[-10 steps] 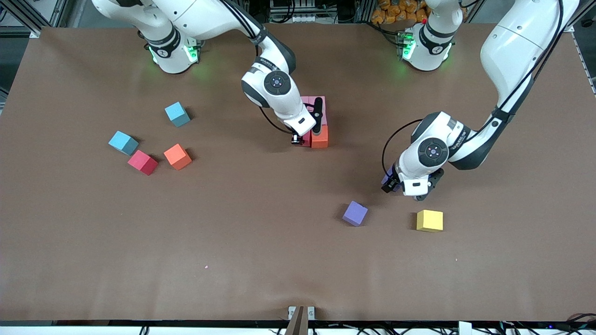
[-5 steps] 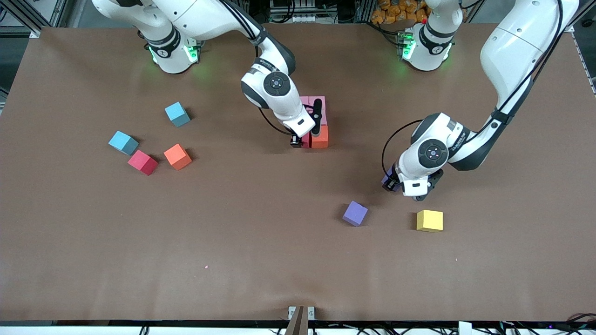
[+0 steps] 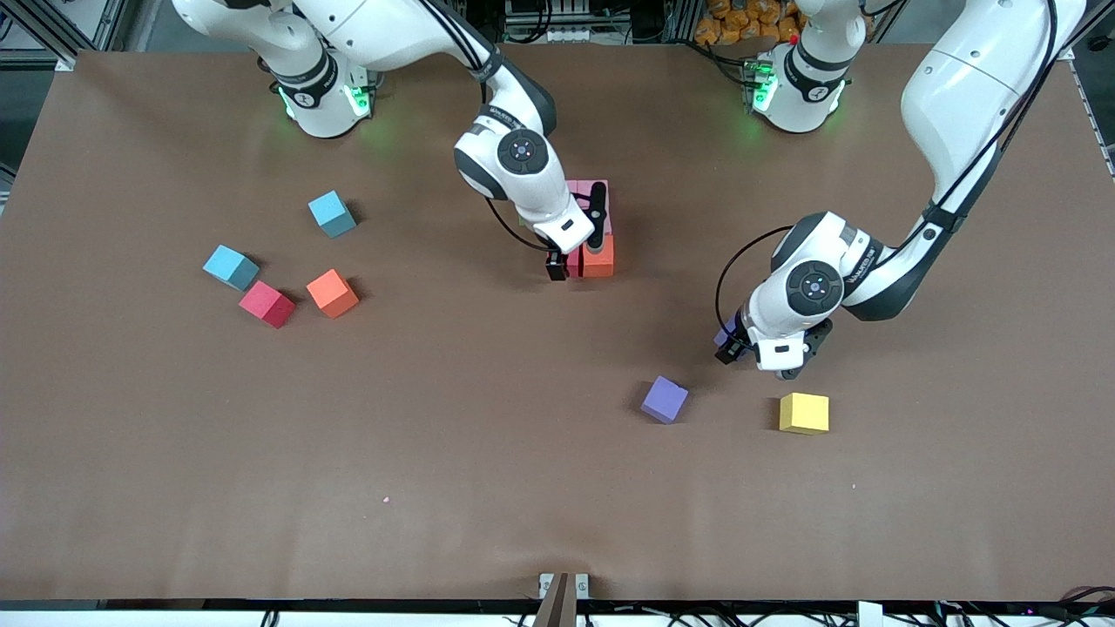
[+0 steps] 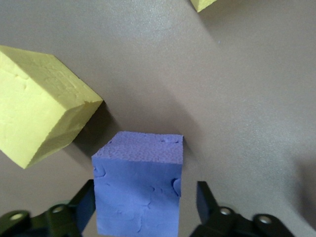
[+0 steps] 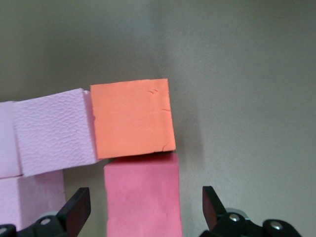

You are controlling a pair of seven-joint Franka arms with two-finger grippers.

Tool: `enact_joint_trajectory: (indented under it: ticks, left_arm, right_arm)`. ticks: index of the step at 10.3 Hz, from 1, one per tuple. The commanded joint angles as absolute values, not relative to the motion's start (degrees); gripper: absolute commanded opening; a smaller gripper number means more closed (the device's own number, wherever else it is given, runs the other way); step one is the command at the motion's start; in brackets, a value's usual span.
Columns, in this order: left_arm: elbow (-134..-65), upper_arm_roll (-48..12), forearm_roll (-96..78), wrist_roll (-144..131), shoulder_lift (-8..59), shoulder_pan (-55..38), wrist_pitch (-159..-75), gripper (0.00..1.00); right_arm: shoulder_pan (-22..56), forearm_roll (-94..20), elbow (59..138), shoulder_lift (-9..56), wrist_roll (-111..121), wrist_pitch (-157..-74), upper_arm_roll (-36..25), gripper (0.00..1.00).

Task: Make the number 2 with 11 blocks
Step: 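Place dark pink with the right gripper while the left gripper grasps purple, then reach the right gripper to an orange cube while the left carries purple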

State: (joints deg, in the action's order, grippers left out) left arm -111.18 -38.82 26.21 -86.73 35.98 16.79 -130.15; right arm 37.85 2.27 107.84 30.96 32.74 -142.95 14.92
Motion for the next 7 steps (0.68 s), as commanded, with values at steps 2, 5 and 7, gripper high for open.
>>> enact_joint_trajectory:
  ticks: [2,5,7]
  left_arm:
    - [-111.71,-39.02,26.37,-87.01,35.33,16.87,-129.99,0.52]
    - [-109.87,-39.37,26.37,-87.45,34.72,16.09,-129.82,0.50]
    - [-108.99,-42.26,25.67,-88.24,33.84,15.91,-129.29,0.49]
  right_arm:
    - [34.04,1.41,112.39,18.40,32.17,-133.00,13.80,1.00]
    - [23.85,1.58,114.78,11.01,34.88,-123.95,13.89,1.00]
    - [17.26,1.76,118.72,7.31,38.47,-123.92,13.97,1.00]
